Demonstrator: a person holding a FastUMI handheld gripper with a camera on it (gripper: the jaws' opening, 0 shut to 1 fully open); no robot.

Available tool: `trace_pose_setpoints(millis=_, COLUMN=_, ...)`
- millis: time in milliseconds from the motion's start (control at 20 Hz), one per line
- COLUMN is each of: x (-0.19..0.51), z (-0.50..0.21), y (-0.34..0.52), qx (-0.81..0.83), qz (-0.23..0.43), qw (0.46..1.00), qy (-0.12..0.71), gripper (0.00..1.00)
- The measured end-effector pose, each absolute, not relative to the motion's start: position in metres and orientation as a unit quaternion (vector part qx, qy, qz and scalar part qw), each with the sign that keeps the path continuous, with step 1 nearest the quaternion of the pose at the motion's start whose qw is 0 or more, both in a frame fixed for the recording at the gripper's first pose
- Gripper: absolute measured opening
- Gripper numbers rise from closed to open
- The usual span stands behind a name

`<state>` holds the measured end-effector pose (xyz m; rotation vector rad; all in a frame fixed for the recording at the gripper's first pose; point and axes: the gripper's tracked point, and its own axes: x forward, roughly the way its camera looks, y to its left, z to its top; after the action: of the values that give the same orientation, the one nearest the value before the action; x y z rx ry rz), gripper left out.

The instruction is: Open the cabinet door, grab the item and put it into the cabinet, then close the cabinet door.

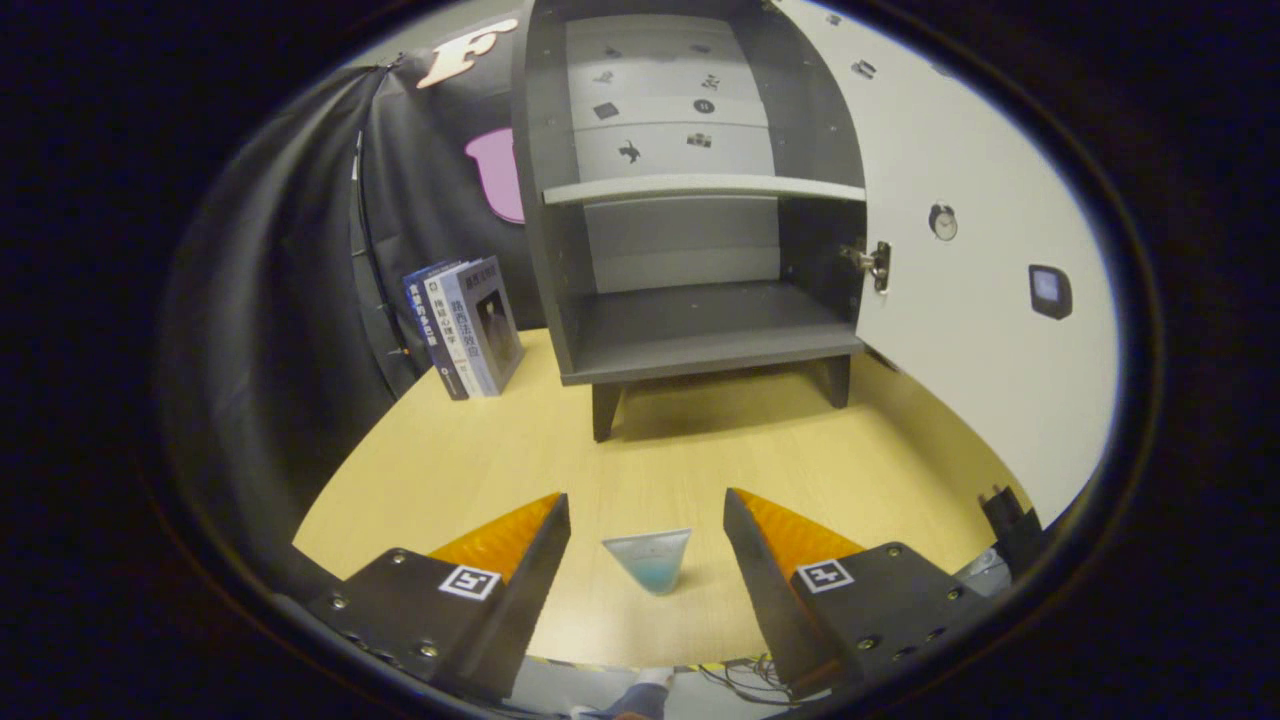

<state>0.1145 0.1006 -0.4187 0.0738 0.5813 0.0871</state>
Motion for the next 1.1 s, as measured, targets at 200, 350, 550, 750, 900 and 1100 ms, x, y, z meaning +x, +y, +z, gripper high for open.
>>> trace_pose_setpoints(millis=200, x=0.122, z=-0.453, y=0.102, qx=0.039, qz=0.046, qw=0.950, qy=0.306, gripper=0.92)
trace_pose_setpoints(millis=350, x=0.123, z=-0.471, y=0.107, qx=0.040, qz=0.055, qw=0.946, qy=0.318, gripper=0.92)
trace_pose_setpoints(millis=550, x=0.128, z=-0.477, y=0.109, qx=0.022, qz=0.060, qw=0.948, qy=0.313, gripper=0.63)
trace_pose_setpoints(millis=750, x=0.130, z=-0.470, y=0.108, qx=0.015, qz=0.075, qw=0.945, qy=0.318, gripper=0.56)
trace_pose_setpoints(millis=900, x=0.140, z=-0.449, y=0.105, qx=0.015, qz=0.076, qw=0.950, qy=0.303, gripper=0.56)
trace_pose_setpoints(millis=1100, x=0.162, z=-0.394, y=0.101, qx=0.020, qz=0.078, qw=0.960, qy=0.270, gripper=0.56)
